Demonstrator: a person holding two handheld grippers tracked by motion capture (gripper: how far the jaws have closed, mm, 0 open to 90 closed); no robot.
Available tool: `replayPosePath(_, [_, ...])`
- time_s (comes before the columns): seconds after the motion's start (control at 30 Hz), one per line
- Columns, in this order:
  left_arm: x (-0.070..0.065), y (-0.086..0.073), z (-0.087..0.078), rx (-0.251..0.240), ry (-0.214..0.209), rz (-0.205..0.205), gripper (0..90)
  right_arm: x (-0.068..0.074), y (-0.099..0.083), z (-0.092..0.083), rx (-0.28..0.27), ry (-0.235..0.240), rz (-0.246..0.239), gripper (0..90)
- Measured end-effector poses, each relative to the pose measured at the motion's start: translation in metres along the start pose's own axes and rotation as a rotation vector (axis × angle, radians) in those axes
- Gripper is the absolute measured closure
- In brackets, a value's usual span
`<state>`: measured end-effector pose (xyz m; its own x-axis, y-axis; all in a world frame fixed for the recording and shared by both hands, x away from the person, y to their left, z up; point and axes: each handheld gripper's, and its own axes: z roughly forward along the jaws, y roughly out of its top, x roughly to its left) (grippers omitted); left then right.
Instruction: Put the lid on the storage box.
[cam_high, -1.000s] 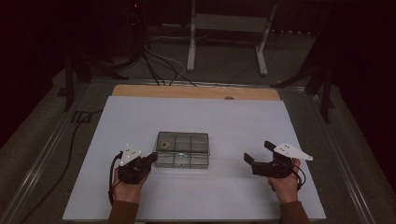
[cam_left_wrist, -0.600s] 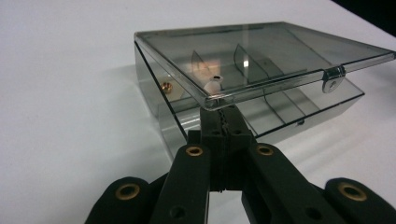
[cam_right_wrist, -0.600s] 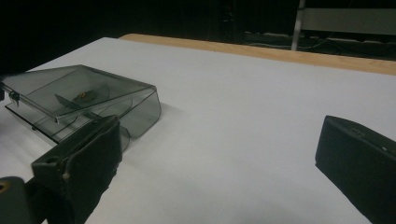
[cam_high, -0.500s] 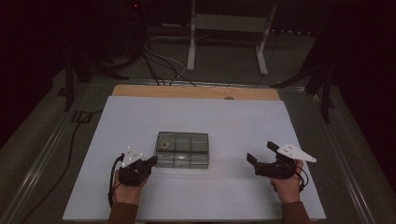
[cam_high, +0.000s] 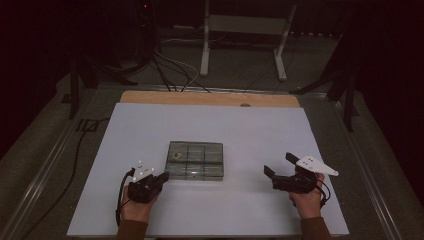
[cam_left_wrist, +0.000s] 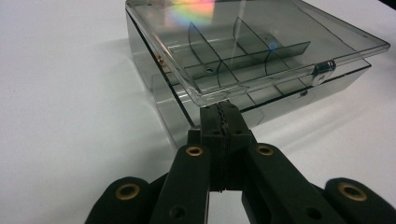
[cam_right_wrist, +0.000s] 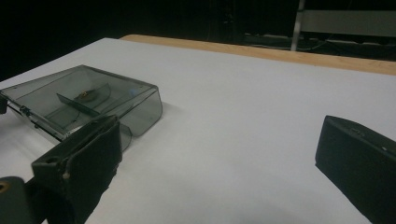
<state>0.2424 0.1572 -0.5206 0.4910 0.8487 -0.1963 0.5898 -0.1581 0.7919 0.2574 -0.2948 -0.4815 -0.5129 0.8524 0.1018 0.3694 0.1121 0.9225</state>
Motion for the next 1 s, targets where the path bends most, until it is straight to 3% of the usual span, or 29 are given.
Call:
replayPosePath(0.3, [0.000, -0.004, 0.002, 0.031, -0.017, -0.010, 90.0, 0.001, -0.001, 0.001, -0.004, 0.001, 0.002, 0.5])
replayPosePath(0.63, [-0.006, -0.001, 0.000, 0.027, -0.053, 0.032, 89.8, 0.002, -0.001, 0.000, -0.011, -0.001, 0.001, 0.5])
replayPosePath(0.87, [-0.006, 0.005, -0.009, -0.055, -0.108, 0.068, 83.1, 0.003, -0.002, -0.003, -0.013, 0.000, 0.001, 0.5])
replayPosePath(1.0, [-0.006, 0.008, -0.015, -0.108, -0.108, 0.090, 74.8, 0.004, -0.003, -0.004, -0.016, 0.002, 0.003, 0.5])
